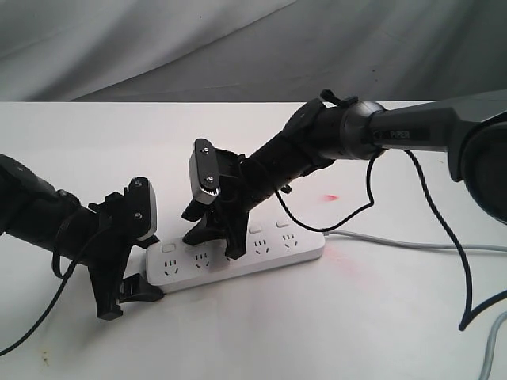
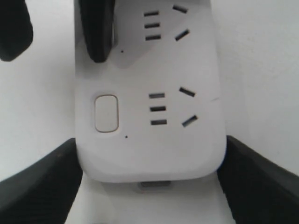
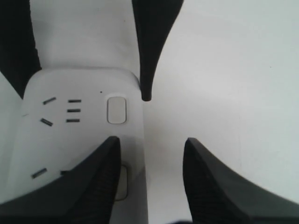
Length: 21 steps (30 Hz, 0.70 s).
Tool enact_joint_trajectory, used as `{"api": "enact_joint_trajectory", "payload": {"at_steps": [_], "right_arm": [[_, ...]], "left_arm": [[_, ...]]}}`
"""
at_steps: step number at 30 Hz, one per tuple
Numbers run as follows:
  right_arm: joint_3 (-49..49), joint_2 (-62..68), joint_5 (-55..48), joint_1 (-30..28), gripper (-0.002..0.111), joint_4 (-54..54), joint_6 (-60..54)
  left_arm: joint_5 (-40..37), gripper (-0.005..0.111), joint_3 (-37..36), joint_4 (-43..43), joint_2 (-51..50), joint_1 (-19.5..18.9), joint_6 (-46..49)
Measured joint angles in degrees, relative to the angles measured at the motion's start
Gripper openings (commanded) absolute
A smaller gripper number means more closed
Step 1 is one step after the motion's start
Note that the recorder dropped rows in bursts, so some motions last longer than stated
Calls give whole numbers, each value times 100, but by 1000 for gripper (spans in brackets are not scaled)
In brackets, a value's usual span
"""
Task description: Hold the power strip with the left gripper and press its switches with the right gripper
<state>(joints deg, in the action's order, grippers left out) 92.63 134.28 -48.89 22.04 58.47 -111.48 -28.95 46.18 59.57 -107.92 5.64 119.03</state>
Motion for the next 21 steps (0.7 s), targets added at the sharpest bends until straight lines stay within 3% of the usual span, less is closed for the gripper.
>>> {"api": "enact_joint_trajectory", "payload": {"at_steps": [21], "right_arm": [[47,98,-107,-72,41,-30,287]], "left_arm": [[0,57,0,0,0,0,0]]}}
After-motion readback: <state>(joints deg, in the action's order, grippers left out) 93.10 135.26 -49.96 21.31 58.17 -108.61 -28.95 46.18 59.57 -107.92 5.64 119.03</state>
